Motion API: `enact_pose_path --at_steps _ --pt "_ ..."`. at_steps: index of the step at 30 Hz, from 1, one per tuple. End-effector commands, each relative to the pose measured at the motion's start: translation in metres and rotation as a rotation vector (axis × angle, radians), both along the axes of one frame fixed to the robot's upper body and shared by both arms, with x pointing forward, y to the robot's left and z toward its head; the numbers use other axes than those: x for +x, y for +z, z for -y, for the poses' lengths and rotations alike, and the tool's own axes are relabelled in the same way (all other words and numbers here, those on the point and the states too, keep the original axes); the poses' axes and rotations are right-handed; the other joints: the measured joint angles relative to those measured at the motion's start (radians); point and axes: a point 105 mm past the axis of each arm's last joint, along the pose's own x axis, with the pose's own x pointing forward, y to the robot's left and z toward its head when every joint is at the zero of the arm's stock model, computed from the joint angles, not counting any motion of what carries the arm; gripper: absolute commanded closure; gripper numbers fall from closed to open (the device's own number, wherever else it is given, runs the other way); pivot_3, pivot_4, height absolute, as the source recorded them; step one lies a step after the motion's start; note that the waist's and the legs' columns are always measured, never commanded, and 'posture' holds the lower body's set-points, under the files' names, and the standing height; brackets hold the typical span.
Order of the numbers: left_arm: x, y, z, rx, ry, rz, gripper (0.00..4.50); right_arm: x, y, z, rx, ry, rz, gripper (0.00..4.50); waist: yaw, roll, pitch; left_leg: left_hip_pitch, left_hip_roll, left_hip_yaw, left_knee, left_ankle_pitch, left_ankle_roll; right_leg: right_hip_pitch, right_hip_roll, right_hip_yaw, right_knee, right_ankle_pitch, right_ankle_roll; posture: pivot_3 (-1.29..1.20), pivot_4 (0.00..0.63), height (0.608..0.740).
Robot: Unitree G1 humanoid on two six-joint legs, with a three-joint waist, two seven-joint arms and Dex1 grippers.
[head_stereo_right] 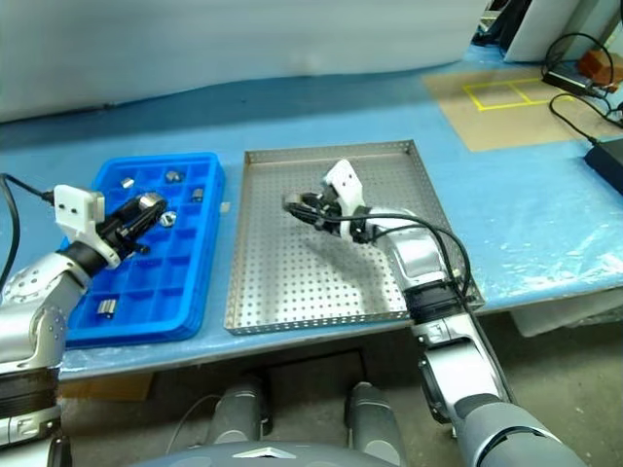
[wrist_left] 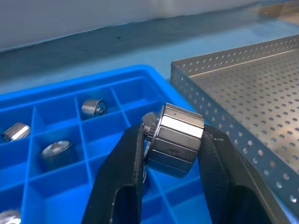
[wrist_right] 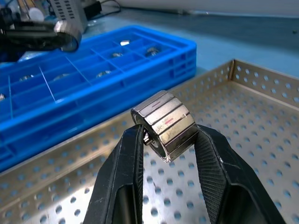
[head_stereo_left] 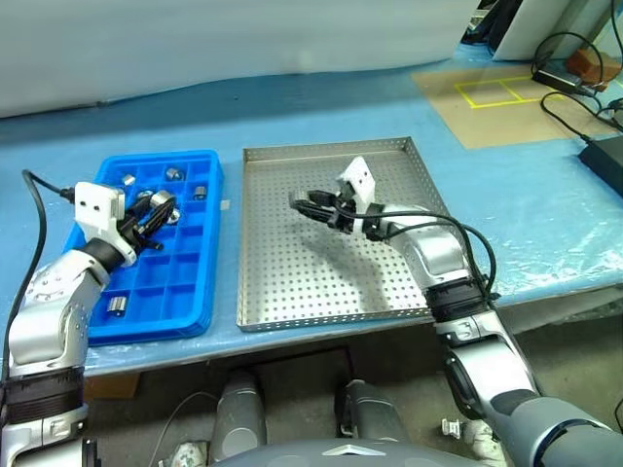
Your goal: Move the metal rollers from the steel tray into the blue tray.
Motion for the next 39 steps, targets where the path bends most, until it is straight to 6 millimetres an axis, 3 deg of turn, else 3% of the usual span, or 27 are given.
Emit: enact_pose_path --at_steps 1,7,12,23,31,34,38,39 --pt "-0.014 0.016 -0.010 0.029 0.055 0.080 3.20 -0.004 0.020 -0.021 0.037 0.074 0.055 3.29 0.007 0.000 0.000 0.000 0.000 0.000 0.000 0.000 0.000 0.000 0.000 0.000 0.000 0.000 0.000 0.15 0.150 0.740" --pt "-0.039 0.002 -0.008 0.008 0.091 0.046 3.20 -0.010 0.024 -0.045 0.028 0.183 0.070 3.29 0.044 -0.001 0.001 -0.002 0.000 -0.002 -0.002 0.000 0.000 -0.001 0.000 -0.003 -0.001 -0.001 -0.001 0.23 0.150 0.740" --pt "-0.057 -0.014 -0.001 -0.002 0.099 -0.007 3.20 -0.010 0.024 -0.052 0.016 0.223 0.073 3.29 0.067 -0.001 0.001 -0.004 0.001 -0.006 -0.002 0.000 0.000 -0.001 0.000 -0.007 -0.001 -0.001 -0.001 0.28 0.150 0.740" --pt "-0.041 -0.027 0.024 -0.041 0.054 -0.038 3.20 -0.011 0.017 -0.053 0.006 0.228 0.081 3.29 0.098 -0.001 0.001 -0.003 0.002 -0.008 -0.001 0.001 -0.002 0.000 0.000 -0.008 0.001 -0.001 -0.001 0.26 0.150 0.740" --pt "-0.039 -0.044 0.020 -0.067 0.048 -0.116 3.20 -0.008 0.015 -0.044 0.003 0.187 0.082 3.29 0.093 -0.001 0.001 -0.003 0.002 -0.008 -0.001 0.003 -0.006 -0.001 0.001 -0.008 0.002 0.001 0.002 0.22 0.150 0.740" --pt "-0.038 -0.043 0.012 -0.097 0.075 -0.109 2.29 -0.007 0.012 -0.041 -0.007 0.170 0.094 3.29 0.092 -0.001 0.001 -0.003 0.002 -0.008 -0.001 0.004 -0.006 -0.001 0.001 -0.008 0.002 0.001 0.002 0.21 0.150 0.740" --pt "-0.037 -0.052 0.021 -0.042 0.026 -0.142 1.00 -0.006 0.010 -0.040 -0.011 0.160 0.094 3.29 0.091 -0.001 0.001 -0.002 0.002 -0.008 -0.001 0.004 -0.006 0.000 0.001 -0.008 0.002 0.001 0.002 0.19 0.150 0.740" --pt "-0.037 -0.050 0.023 -0.043 0.015 -0.139 1.00 -0.006 0.010 -0.040 -0.012 0.158 0.095 3.29 0.091 -0.001 0.001 -0.002 0.002 -0.008 -0.001 0.004 -0.006 0.000 0.001 -0.008 0.003 0.001 0.002 0.19 0.150 0.740"
